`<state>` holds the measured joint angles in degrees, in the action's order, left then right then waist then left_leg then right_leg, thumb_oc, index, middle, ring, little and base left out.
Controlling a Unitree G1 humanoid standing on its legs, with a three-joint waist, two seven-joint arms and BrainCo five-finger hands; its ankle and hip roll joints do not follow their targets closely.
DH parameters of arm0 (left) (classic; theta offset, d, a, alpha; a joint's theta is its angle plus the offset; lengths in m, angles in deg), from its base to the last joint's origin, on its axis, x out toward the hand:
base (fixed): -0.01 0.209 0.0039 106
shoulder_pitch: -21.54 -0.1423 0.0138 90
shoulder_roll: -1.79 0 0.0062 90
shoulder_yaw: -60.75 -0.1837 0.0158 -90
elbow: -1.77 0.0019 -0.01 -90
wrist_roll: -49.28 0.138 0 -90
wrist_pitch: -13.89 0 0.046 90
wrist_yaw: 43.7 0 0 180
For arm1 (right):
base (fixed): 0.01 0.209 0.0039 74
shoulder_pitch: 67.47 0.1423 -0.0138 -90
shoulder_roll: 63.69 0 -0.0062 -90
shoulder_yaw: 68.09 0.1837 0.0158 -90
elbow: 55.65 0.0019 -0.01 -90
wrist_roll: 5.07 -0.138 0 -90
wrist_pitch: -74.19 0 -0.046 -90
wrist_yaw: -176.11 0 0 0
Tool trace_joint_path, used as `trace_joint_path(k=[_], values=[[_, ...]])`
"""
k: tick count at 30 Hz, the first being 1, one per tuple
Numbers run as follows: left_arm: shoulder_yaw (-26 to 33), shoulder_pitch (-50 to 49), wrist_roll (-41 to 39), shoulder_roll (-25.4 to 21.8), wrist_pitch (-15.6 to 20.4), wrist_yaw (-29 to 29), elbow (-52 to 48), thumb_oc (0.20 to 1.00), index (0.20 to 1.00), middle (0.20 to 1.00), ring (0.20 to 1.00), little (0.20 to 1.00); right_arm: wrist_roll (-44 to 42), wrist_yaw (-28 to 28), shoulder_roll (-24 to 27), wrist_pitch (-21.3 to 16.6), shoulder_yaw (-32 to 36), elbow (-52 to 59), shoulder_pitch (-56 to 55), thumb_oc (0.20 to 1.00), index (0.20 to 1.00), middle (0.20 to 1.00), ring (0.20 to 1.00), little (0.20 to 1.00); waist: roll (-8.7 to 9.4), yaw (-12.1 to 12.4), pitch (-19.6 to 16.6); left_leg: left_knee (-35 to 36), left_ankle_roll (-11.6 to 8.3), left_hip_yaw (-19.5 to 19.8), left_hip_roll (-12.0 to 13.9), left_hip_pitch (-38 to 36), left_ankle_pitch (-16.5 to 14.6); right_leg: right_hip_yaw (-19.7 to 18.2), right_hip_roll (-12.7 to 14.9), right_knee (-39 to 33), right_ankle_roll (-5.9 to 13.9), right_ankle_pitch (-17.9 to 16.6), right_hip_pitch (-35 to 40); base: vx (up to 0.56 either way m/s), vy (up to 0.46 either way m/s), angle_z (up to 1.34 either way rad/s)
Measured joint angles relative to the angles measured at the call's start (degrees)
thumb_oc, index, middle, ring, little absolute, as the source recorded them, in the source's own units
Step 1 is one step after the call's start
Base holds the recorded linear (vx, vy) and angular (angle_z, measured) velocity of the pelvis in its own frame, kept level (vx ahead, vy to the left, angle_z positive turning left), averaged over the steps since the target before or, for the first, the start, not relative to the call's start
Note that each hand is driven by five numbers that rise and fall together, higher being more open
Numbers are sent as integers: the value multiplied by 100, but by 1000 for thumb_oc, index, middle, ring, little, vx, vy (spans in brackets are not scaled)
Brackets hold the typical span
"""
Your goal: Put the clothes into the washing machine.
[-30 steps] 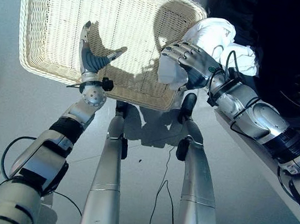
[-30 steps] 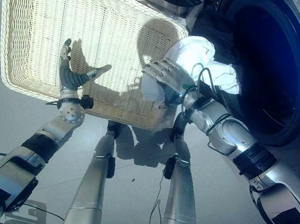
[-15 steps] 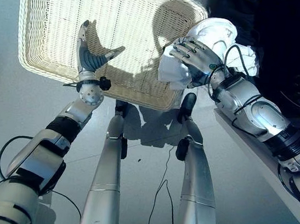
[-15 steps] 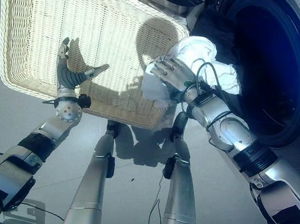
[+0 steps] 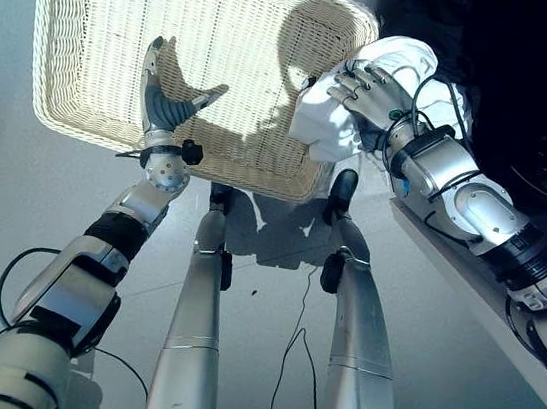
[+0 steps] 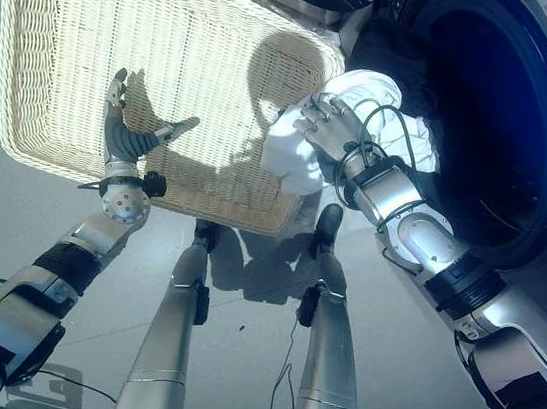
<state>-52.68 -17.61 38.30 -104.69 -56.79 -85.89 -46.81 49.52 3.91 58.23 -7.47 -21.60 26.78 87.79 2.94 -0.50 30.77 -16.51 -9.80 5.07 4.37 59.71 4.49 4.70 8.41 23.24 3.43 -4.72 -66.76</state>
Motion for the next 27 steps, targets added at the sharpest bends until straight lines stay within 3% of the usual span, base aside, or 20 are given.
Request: trace_joint_path(k=[22, 27], values=[[1, 9, 0, 1, -6, 4, -170, 1000, 1000, 1000, 1000, 1000, 21, -330, -5, 66, -23, -308, 92, 200, 200, 200, 200, 200, 0, 12, 0, -2, 1, 3, -1, 4, 1, 1, 1, -2, 0, 0, 0, 0, 0, 0], [0, 15, 0, 1, -6, 1, -169, 1000, 1000, 1000, 1000, 1000, -1097, -857, -8, 270, 9, -430, 77, 200, 200, 200, 200, 200, 0, 8, 0, -2, 1, 3, -1, 4, 1, 1, 0, -3, 0, 0, 0, 0, 0, 0]])
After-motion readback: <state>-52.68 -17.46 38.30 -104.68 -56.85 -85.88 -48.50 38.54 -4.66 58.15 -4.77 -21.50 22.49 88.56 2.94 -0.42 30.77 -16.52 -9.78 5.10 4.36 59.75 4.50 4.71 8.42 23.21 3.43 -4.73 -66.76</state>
